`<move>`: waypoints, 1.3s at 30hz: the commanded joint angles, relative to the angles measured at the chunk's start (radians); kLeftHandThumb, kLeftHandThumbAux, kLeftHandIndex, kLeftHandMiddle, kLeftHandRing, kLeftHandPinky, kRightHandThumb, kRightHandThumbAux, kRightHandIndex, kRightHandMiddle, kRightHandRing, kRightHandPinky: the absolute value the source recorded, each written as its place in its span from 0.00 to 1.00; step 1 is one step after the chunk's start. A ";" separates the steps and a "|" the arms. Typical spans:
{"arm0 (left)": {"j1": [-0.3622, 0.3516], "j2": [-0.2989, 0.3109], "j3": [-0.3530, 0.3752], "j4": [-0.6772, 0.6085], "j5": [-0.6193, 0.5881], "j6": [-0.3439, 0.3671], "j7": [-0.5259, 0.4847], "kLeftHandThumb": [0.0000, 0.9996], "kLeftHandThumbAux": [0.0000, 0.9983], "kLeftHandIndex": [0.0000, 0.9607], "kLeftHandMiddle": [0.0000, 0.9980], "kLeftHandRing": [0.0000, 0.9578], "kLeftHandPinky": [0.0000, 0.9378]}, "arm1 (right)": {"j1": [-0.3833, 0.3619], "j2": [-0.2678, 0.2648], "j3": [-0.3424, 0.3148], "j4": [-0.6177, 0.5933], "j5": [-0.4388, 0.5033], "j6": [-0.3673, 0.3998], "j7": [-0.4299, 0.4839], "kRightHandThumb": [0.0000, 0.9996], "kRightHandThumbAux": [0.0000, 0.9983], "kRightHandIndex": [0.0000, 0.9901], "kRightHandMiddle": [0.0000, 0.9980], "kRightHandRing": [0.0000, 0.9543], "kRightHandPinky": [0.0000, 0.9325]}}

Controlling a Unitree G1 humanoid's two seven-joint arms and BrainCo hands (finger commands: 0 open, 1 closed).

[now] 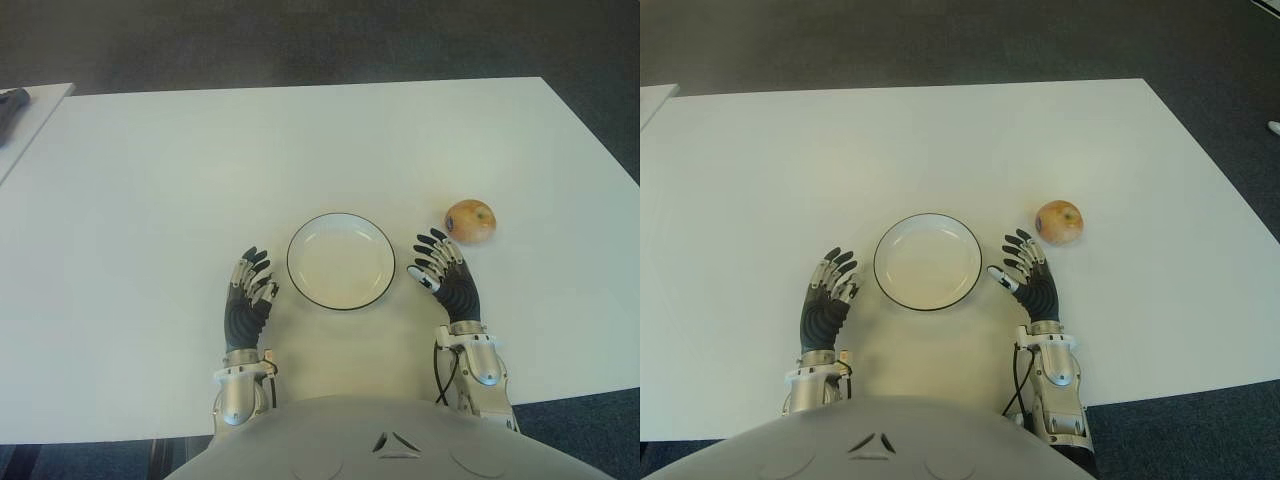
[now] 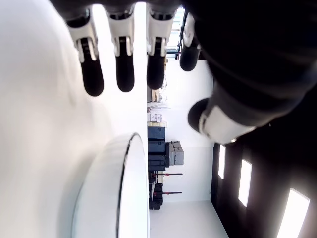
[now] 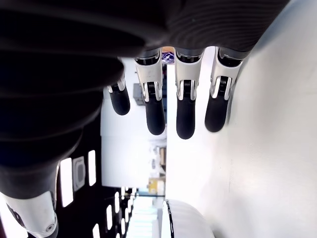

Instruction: Put the apples into the plate.

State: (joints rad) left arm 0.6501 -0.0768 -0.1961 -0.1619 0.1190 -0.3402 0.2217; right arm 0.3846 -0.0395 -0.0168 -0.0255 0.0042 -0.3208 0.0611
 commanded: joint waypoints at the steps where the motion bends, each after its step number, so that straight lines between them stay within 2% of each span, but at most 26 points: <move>1: 0.001 0.002 0.004 0.001 0.003 -0.009 -0.011 0.18 0.66 0.15 0.19 0.22 0.29 | 0.002 0.003 0.008 0.019 -0.001 -0.027 0.005 0.28 0.67 0.12 0.24 0.26 0.32; 13: -0.005 0.000 0.000 -0.005 0.006 -0.006 -0.012 0.19 0.66 0.15 0.19 0.21 0.29 | -0.014 0.001 0.014 0.031 0.005 -0.054 0.025 0.25 0.67 0.12 0.29 0.34 0.41; 22: -0.005 -0.003 0.002 0.001 0.012 -0.008 -0.004 0.20 0.66 0.16 0.20 0.22 0.30 | -0.016 0.004 0.013 0.034 -0.012 -0.063 0.006 0.22 0.68 0.11 0.30 0.37 0.42; 25: -0.005 -0.004 0.003 -0.001 0.010 0.011 -0.005 0.19 0.66 0.15 0.19 0.22 0.29 | 0.014 -0.006 -0.006 -0.070 -0.019 -0.023 -0.010 0.24 0.69 0.11 0.29 0.37 0.41; 27: -0.005 -0.004 0.005 0.000 0.011 0.016 -0.005 0.18 0.66 0.15 0.19 0.21 0.29 | 0.038 -0.013 -0.022 -0.158 -0.040 0.002 -0.027 0.26 0.70 0.11 0.29 0.36 0.40; 29: -0.008 -0.004 0.007 0.003 0.012 0.017 -0.003 0.18 0.65 0.14 0.18 0.20 0.27 | 0.050 -0.015 -0.033 -0.221 -0.076 0.015 -0.049 0.30 0.70 0.11 0.26 0.31 0.34; 33: -0.010 -0.004 0.008 0.007 0.013 0.012 -0.004 0.17 0.65 0.13 0.17 0.19 0.26 | 0.042 -0.005 -0.024 -0.260 -0.160 0.017 -0.094 0.34 0.70 0.11 0.23 0.26 0.28; 36: -0.017 -0.004 0.008 0.016 0.006 0.009 -0.009 0.17 0.65 0.13 0.17 0.19 0.26 | 0.007 0.000 0.002 -0.305 -0.247 0.001 -0.126 0.42 0.69 0.10 0.20 0.23 0.23; 39: -0.024 -0.006 0.006 0.026 -0.004 0.010 -0.016 0.17 0.66 0.14 0.17 0.19 0.27 | -0.023 -0.037 -0.004 -0.276 -0.307 -0.080 -0.151 0.50 0.66 0.09 0.19 0.18 0.14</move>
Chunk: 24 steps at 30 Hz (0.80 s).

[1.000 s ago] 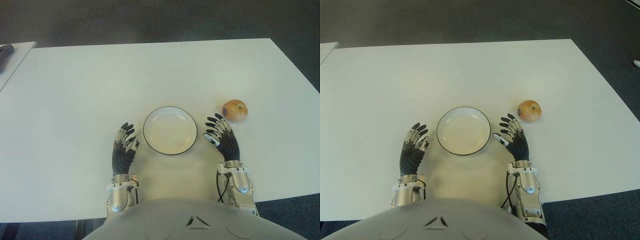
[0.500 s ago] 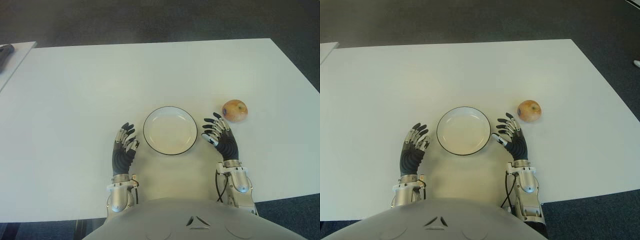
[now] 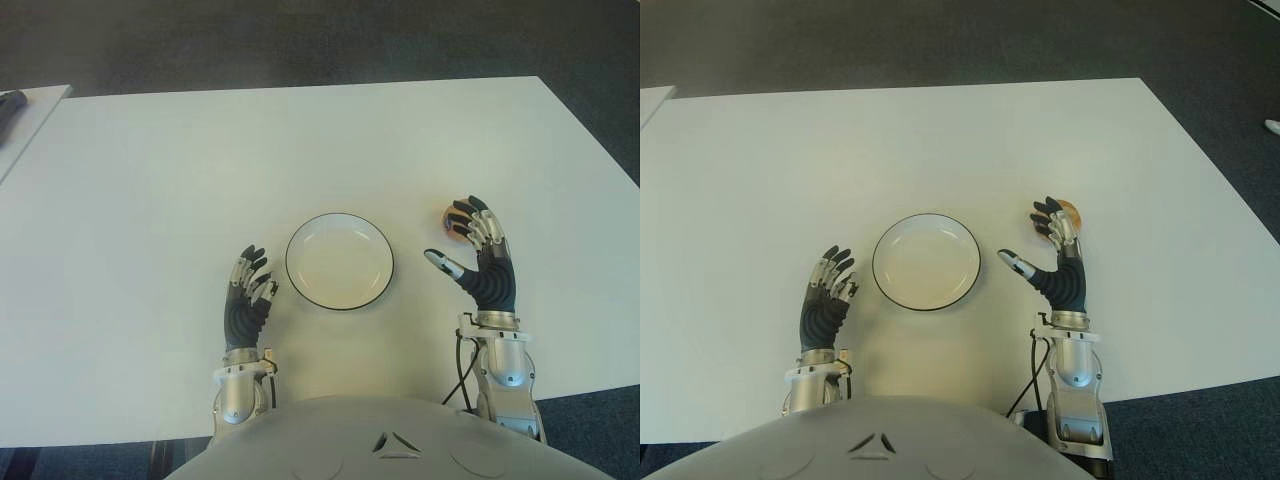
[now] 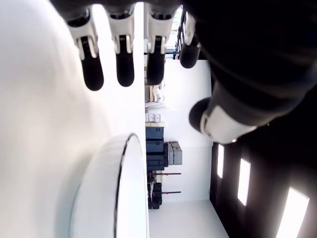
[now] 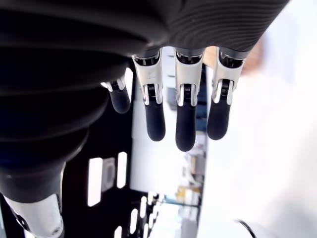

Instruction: Put the apples into the plate.

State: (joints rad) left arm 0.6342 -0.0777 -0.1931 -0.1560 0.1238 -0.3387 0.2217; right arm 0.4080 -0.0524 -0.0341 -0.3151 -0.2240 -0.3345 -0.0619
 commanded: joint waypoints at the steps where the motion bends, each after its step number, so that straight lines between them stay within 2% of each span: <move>1: -0.010 -0.005 0.003 0.023 -0.013 0.008 -0.018 0.18 0.66 0.14 0.17 0.19 0.27 | -0.055 -0.033 0.011 0.026 -0.098 -0.092 -0.039 0.51 0.65 0.09 0.18 0.17 0.11; 3: -0.014 -0.004 0.003 0.028 -0.019 0.007 -0.022 0.19 0.67 0.14 0.17 0.19 0.28 | -0.072 -0.046 0.006 0.049 -0.134 -0.133 -0.065 0.52 0.64 0.09 0.17 0.15 0.09; 5: -0.016 -0.003 0.003 0.031 -0.022 0.007 -0.026 0.19 0.67 0.14 0.17 0.19 0.28 | -0.100 -0.072 -0.011 0.079 -0.209 -0.176 -0.115 0.52 0.62 0.09 0.16 0.13 0.08; 8: -0.021 -0.001 0.003 0.038 -0.028 0.006 -0.032 0.19 0.67 0.14 0.17 0.19 0.28 | -0.147 -0.135 -0.044 0.119 -0.420 -0.183 -0.241 0.48 0.59 0.08 0.14 0.12 0.10; 9: -0.022 0.000 0.003 0.040 -0.028 0.006 -0.032 0.19 0.67 0.14 0.17 0.19 0.28 | -0.154 -0.151 -0.048 0.124 -0.486 -0.172 -0.279 0.47 0.59 0.07 0.14 0.12 0.10; 12: -0.024 0.001 0.003 0.043 -0.029 0.002 -0.030 0.19 0.67 0.14 0.17 0.20 0.28 | -0.166 -0.179 -0.044 0.130 -0.591 -0.140 -0.341 0.40 0.57 0.07 0.13 0.12 0.10; 17: -0.025 -0.004 0.001 0.044 -0.018 -0.011 -0.018 0.19 0.69 0.16 0.18 0.21 0.30 | -0.188 -0.225 -0.020 0.132 -0.765 -0.042 -0.395 0.30 0.54 0.06 0.11 0.10 0.08; 20: -0.027 -0.008 0.001 0.044 -0.012 -0.005 -0.013 0.19 0.69 0.15 0.18 0.21 0.30 | -0.220 -0.245 0.007 0.141 -0.833 0.004 -0.406 0.31 0.51 0.07 0.09 0.07 0.06; 24: -0.037 -0.011 0.003 0.057 -0.009 -0.006 -0.010 0.19 0.70 0.15 0.18 0.21 0.29 | -0.253 -0.273 0.036 0.149 -0.867 0.055 -0.378 0.36 0.48 0.08 0.07 0.04 0.04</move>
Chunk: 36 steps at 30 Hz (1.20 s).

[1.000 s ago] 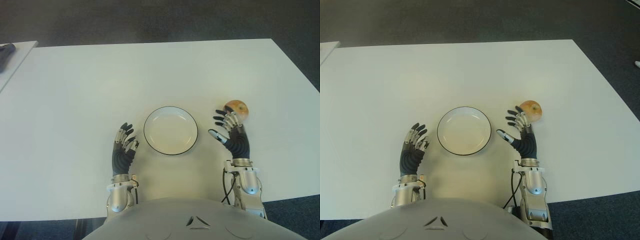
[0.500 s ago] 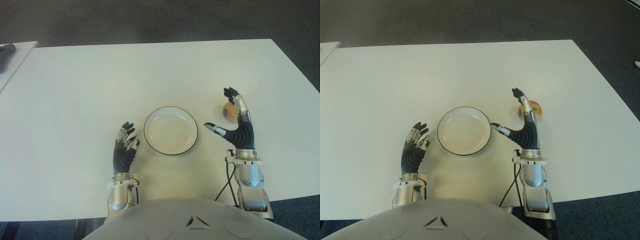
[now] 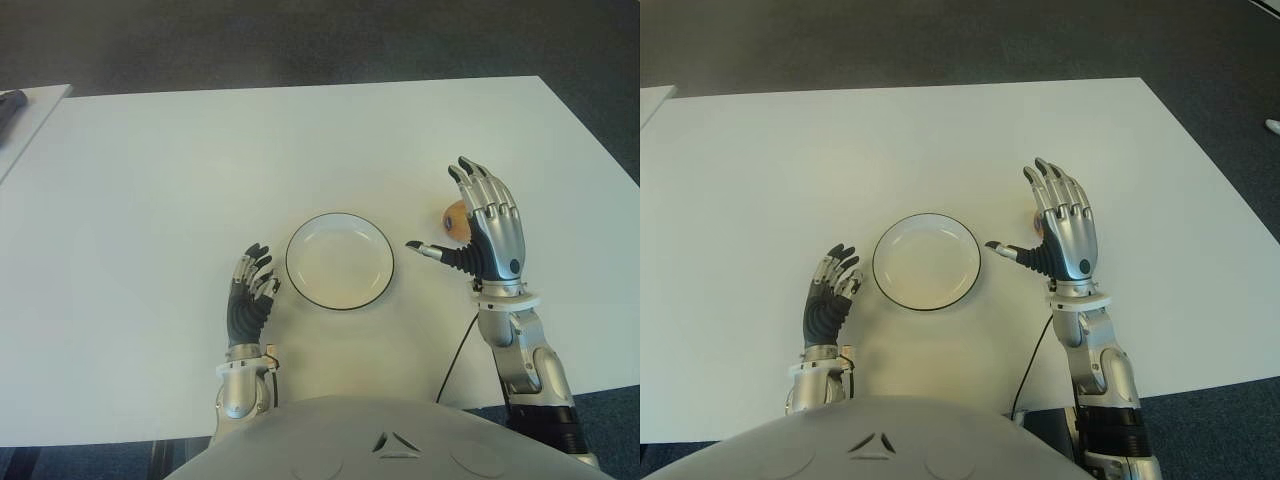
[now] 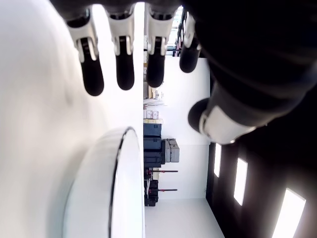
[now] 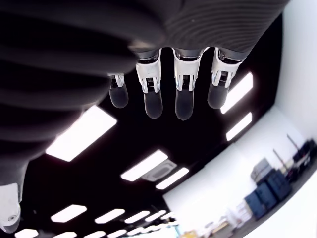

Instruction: Put the apples into the plate.

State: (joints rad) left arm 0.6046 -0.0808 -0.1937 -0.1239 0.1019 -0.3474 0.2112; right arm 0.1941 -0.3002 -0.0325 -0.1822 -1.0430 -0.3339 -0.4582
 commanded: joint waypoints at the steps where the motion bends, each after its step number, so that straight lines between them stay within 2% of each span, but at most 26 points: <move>1: -0.011 -0.008 0.004 0.027 0.013 0.003 0.001 0.19 0.71 0.14 0.18 0.21 0.30 | -0.048 -0.032 0.040 0.017 -0.052 0.066 0.028 0.38 0.47 0.08 0.07 0.03 0.03; 5: -0.020 -0.010 0.007 0.043 0.024 -0.006 0.007 0.18 0.71 0.13 0.18 0.21 0.29 | -0.126 -0.060 0.058 0.026 -0.070 0.137 0.109 0.42 0.44 0.08 0.05 0.01 0.01; 8: -0.023 -0.012 0.007 0.051 0.025 -0.008 0.007 0.17 0.71 0.13 0.18 0.21 0.29 | -0.161 -0.082 0.069 0.054 -0.067 0.162 0.124 0.45 0.42 0.08 0.05 0.00 0.01; 11: -0.027 -0.014 0.006 0.061 0.022 -0.007 0.002 0.17 0.71 0.13 0.18 0.21 0.28 | -0.236 -0.114 0.080 0.153 -0.049 0.180 0.131 0.46 0.41 0.08 0.05 0.00 0.00; 13: -0.028 -0.015 0.005 0.064 0.022 -0.008 0.001 0.17 0.70 0.13 0.18 0.21 0.28 | -0.260 -0.129 0.086 0.190 -0.038 0.184 0.125 0.47 0.41 0.07 0.05 0.00 0.00; 17: -0.033 -0.013 0.000 0.063 0.025 -0.010 -0.004 0.17 0.70 0.13 0.17 0.20 0.28 | -0.345 -0.171 0.088 0.364 -0.006 0.191 0.089 0.47 0.40 0.06 0.04 0.00 0.01; 24: -0.025 -0.008 0.002 0.071 0.033 -0.021 -0.002 0.15 0.67 0.13 0.17 0.20 0.28 | -0.391 -0.211 0.115 0.495 0.023 0.204 0.044 0.45 0.40 0.05 0.03 0.00 0.03; 36: -0.012 -0.006 0.012 0.057 0.030 -0.027 -0.002 0.13 0.66 0.14 0.17 0.21 0.30 | -0.446 -0.239 0.162 0.608 0.085 0.217 0.017 0.43 0.41 0.04 0.04 0.01 0.05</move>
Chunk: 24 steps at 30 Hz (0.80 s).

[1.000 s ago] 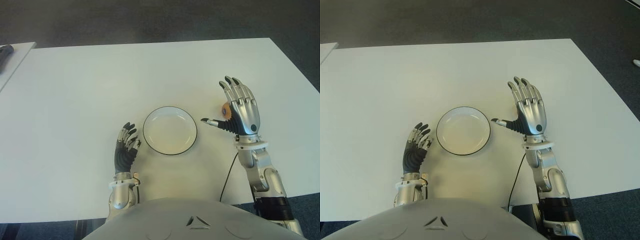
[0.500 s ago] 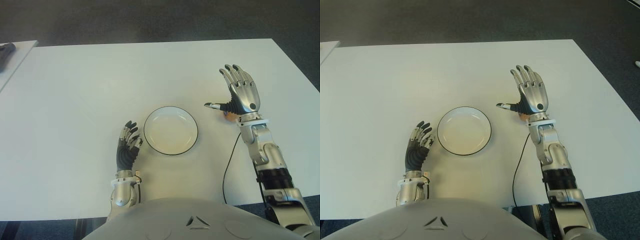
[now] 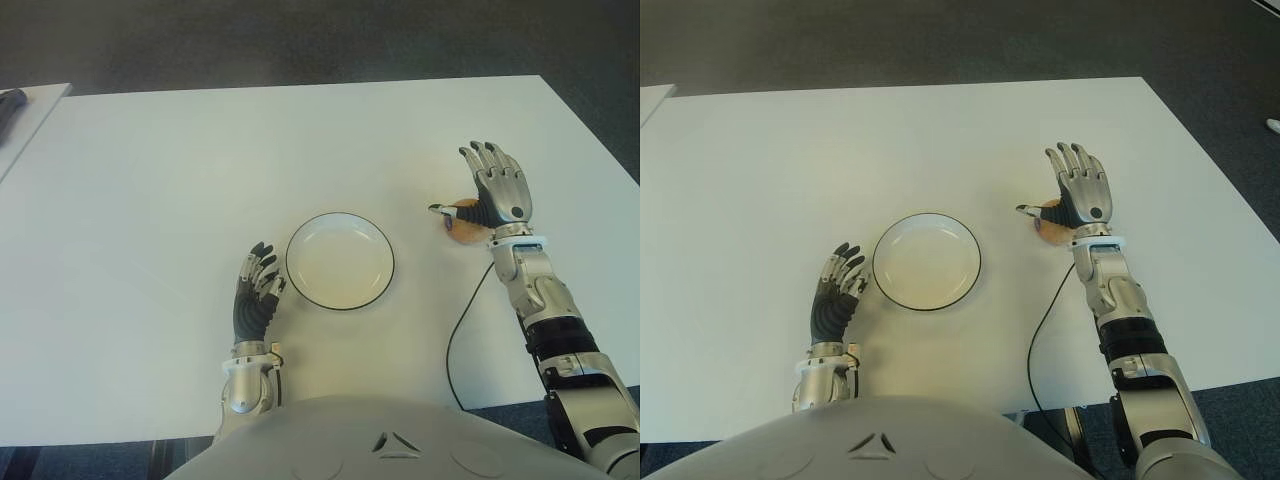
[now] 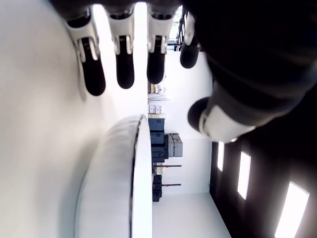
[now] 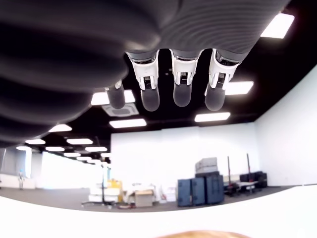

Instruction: Put the apples into the plate.

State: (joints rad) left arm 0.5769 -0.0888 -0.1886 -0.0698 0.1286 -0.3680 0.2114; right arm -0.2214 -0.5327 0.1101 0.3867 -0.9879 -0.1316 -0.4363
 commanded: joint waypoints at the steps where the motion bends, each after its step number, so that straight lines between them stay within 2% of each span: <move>1: 0.018 0.000 0.007 -0.001 0.006 -0.009 0.000 0.13 0.66 0.14 0.17 0.21 0.30 | -0.037 -0.008 0.021 0.050 0.037 0.014 -0.004 0.43 0.41 0.04 0.04 0.02 0.05; 9: 0.027 -0.005 0.010 -0.021 0.007 0.001 -0.002 0.11 0.67 0.14 0.17 0.21 0.29 | -0.079 -0.027 0.042 0.127 0.083 0.005 -0.005 0.42 0.43 0.04 0.04 0.02 0.05; 24: 0.035 -0.001 0.014 -0.048 0.001 0.027 -0.010 0.11 0.67 0.13 0.16 0.20 0.27 | -0.090 -0.043 0.087 0.184 0.109 0.012 -0.036 0.40 0.45 0.04 0.06 0.04 0.06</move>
State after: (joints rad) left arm 0.6036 -0.0885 -0.1749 -0.1154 0.1293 -0.3625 0.2114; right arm -0.3127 -0.5766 0.1801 0.5534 -0.8940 -0.1263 -0.4595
